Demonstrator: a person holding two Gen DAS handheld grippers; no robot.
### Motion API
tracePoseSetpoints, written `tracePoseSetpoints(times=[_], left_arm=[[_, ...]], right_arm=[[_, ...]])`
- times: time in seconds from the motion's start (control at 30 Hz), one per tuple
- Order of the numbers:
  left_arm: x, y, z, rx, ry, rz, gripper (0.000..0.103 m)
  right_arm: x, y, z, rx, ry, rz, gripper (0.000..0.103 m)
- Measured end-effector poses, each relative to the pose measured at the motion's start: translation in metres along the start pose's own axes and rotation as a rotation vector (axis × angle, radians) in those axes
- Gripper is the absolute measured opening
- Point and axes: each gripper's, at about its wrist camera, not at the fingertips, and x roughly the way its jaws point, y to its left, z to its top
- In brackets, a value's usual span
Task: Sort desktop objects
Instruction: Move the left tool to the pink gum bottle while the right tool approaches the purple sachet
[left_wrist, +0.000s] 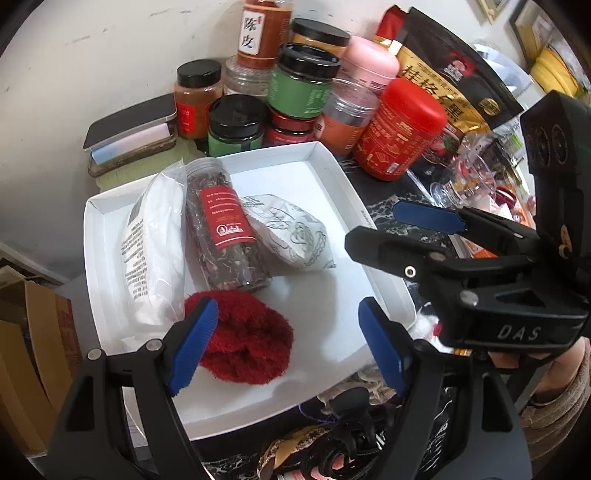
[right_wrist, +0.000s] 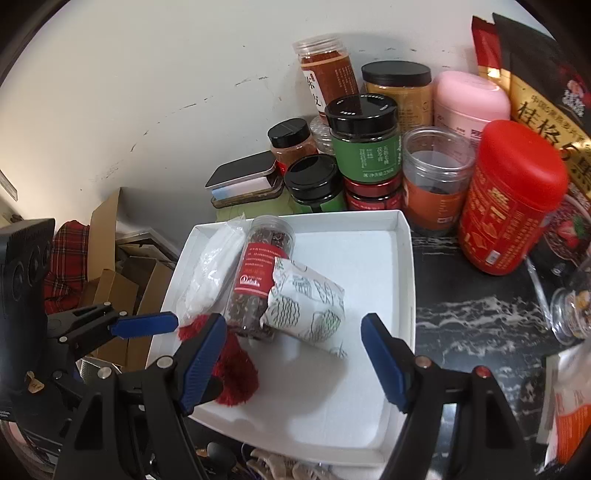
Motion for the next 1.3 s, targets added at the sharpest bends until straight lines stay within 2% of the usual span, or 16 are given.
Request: tracePoseSetpoints(times=[0.57, 0.87, 1.3], left_arm=[[-0.053, -0.036, -0.032, 0.082, -0.040, 0.055, 0.078], [-0.084, -0.057, -0.062, 0.104, -0.055, 0.038, 0.078], [-0.100, -0.074, -0.106, 0.102, -0.036, 0.009, 0.078]], right_arm=[[-0.069, 0.026, -0.046, 0.028, -0.059, -0.020, 0.077], [-0.112, 0.039, -0.078, 0.060, -0.114, -0.043, 0.077], [-0.150, 0.045, -0.128, 0.110, -0.141, -0.080, 0.076]])
